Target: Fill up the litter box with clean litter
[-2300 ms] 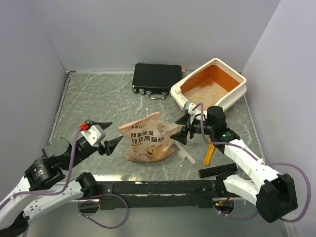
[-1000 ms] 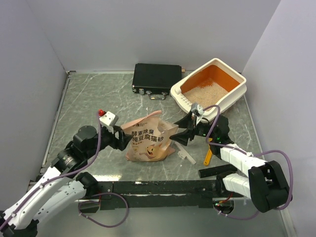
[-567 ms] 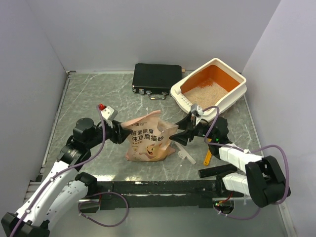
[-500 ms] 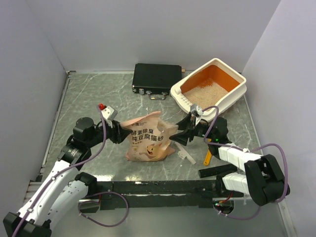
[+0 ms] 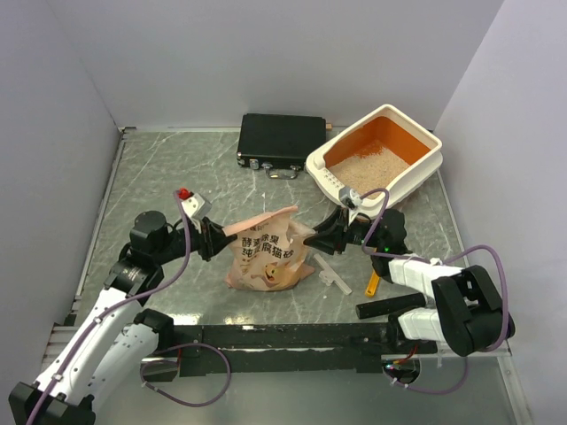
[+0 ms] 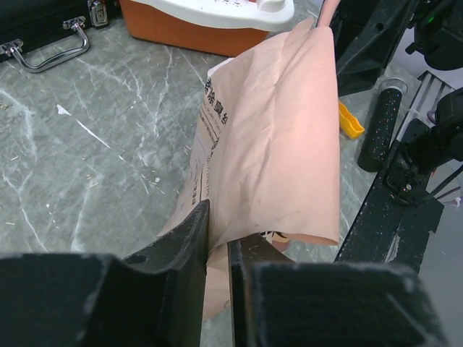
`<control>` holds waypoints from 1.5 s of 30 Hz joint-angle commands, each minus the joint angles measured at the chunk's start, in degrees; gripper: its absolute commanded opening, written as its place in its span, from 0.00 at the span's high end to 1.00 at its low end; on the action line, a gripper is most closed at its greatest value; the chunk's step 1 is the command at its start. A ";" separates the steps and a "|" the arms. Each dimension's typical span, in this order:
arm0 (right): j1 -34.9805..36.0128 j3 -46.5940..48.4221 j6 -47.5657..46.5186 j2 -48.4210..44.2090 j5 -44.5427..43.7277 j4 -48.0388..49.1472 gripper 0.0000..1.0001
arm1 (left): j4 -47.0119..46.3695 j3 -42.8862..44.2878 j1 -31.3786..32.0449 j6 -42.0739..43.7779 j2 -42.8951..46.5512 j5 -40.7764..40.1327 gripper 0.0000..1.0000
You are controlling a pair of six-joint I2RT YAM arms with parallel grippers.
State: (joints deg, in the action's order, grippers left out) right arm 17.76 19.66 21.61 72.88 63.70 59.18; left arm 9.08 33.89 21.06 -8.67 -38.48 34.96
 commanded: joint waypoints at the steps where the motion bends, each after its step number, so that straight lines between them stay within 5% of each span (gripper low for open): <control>1: 0.17 2.84 -3.23 0.42 1.69 2.53 0.61 | -2.40 -0.75 -0.23 -0.65 2.79 1.78 0.82; 8: 0.17 4.33 -6.48 2.17 1.95 0.94 0.65 | -2.05 -0.93 -0.23 -0.83 3.15 1.78 0.84; 13: 0.17 6.79 -6.85 3.67 4.32 -3.98 1.00 | -2.05 -0.93 -0.23 -0.91 4.02 0.81 0.84; 18: -0.27 3.20 -0.80 0.69 1.08 2.59 1.00 | -1.00 -0.76 -0.32 -1.35 4.73 -0.50 0.96; 21: -2.11 2.13 12.55 -1.60 0.37 7.53 1.00 | 2.50 0.82 -0.32 -3.45 3.33 -3.84 0.99; 26: -2.90 5.83 28.22 -6.34 1.51 -8.41 1.00 | 10.59 7.76 -0.84 -8.29 -1.86 -4.20 0.99; 29: -3.26 7.93 25.61 -11.35 -0.15 -29.44 1.00 | 13.23 11.01 -0.93 -12.67 -2.65 -5.69 0.99; 33: -4.92 7.07 27.50 -16.10 -2.00 -42.10 1.00 | 23.33 16.81 -1.89 -14.01 -8.35 -4.65 0.99; 45: -10.82 -6.65 42.09 -19.53 2.74 -35.11 1.00 | 32.49 13.23 -5.50 -20.51 -8.01 12.22 0.99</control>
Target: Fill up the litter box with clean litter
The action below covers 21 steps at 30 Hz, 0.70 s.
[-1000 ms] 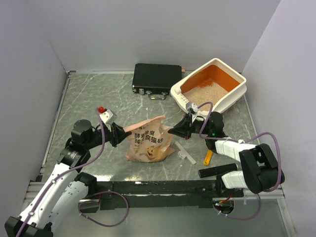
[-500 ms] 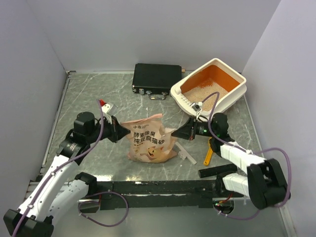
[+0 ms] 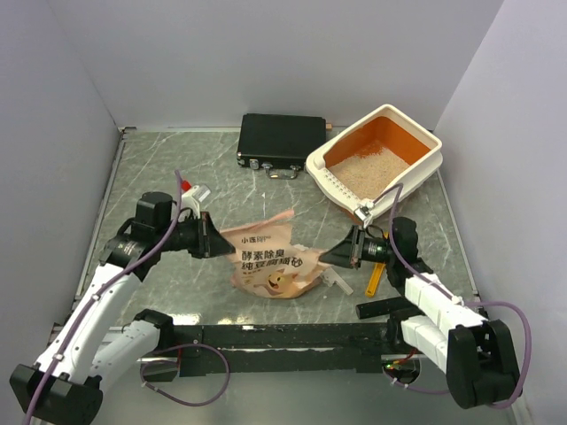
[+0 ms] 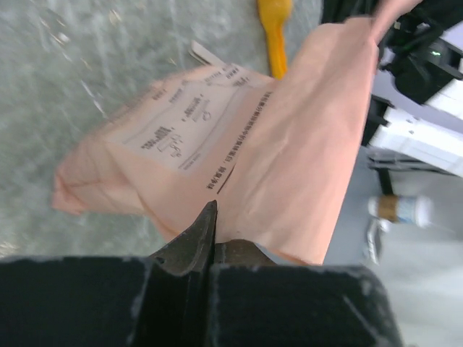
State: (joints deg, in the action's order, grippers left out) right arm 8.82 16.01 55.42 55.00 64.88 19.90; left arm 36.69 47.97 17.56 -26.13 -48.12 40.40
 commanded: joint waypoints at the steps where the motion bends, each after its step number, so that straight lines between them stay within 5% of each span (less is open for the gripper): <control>1: -1.88 -4.66 10.39 -1.74 1.82 8.10 1.00 | 5.32 -1.46 -2.01 -3.05 1.36 10.28 0.99; 8: -1.88 -12.84 31.04 -3.84 1.74 25.63 1.00 | 7.70 -8.58 -2.01 -4.88 3.38 16.71 0.99; 14: -2.49 -7.14 18.27 -15.69 -2.38 -10.05 1.00 | 11.82 -10.61 -2.09 -3.84 0.66 18.83 0.99; 21: -3.99 -1.27 4.11 -15.54 -2.91 -29.24 1.00 | 8.75 -14.47 -1.13 -7.44 2.77 21.84 0.99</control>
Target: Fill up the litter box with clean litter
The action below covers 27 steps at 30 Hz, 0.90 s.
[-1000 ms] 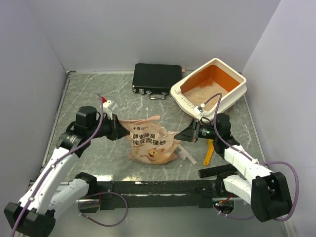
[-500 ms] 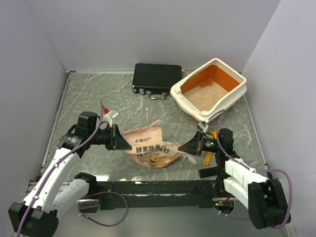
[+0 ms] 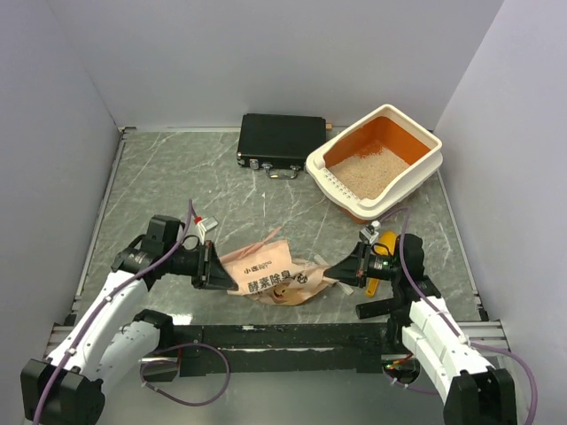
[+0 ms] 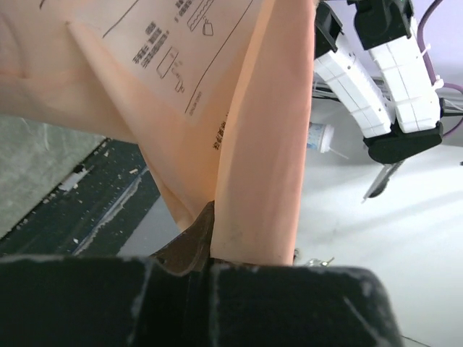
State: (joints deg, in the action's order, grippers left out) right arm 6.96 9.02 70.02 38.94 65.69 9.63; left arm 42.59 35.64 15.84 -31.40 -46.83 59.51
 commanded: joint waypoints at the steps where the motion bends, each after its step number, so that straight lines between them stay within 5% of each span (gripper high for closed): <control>1: -2.21 6.53 -12.87 1.48 -3.73 -20.51 1.00 | 2.33 -3.11 0.95 -2.52 1.91 2.46 0.99; 8: -2.74 9.88 -25.02 1.23 -6.63 -25.63 1.00 | 5.48 6.01 0.43 2.39 2.45 -5.26 0.99; 10: -2.74 9.70 -25.36 -0.08 -6.98 -24.65 1.00 | 4.53 8.21 0.08 3.10 2.70 -6.07 0.91; 11: -2.74 10.23 -26.07 -0.35 -7.68 -25.44 1.00 | 2.08 8.05 0.16 1.97 3.23 -6.16 0.79; 17: -2.57 10.50 -27.83 -3.60 -8.04 -27.30 1.00 | -11.19 -0.38 0.07 -5.86 7.63 -1.33 0.62; 22: -2.57 9.71 -27.04 -4.84 -7.68 -26.06 1.00 | -21.31 -5.84 0.16 -11.05 9.56 -0.09 0.57; 27: -2.48 8.92 -26.08 -6.67 -7.68 -24.48 1.00 | -21.58 -3.65 0.07 -7.72 9.91 -5.88 0.55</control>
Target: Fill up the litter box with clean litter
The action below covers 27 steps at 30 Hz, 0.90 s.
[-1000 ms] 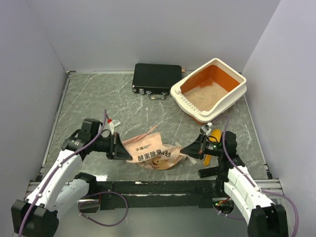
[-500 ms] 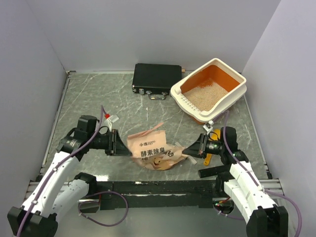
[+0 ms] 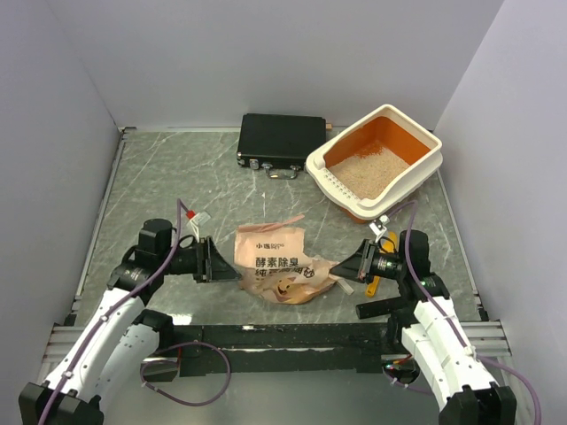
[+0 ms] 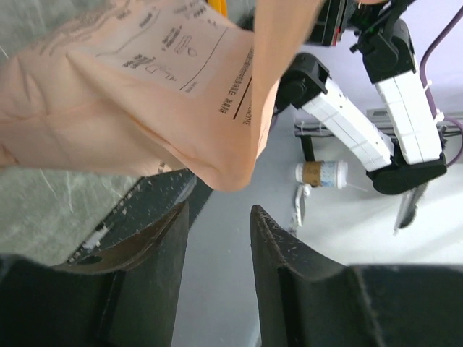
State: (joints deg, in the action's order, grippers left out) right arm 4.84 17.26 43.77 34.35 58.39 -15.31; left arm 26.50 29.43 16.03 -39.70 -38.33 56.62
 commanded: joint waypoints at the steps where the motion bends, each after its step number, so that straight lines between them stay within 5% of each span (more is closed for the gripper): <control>1: -0.27 0.41 0.35 -2.35 -0.38 0.63 1.00 | -5.58 3.08 -0.12 1.20 1.67 -3.96 0.55; 13: -0.09 -0.47 0.62 -2.27 -0.38 3.18 1.00 | 1.18 9.24 -0.12 9.02 3.96 -15.31 0.57; 27: 0.52 -0.91 0.79 -2.44 -0.21 4.85 1.00 | -16.99 3.71 0.84 3.32 -2.10 -10.31 0.55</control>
State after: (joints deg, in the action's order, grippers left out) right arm 4.91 16.53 44.03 32.36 57.80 -12.78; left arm 18.92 35.09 16.23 -33.50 -39.09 43.83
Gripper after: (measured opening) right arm 0.006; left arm 0.444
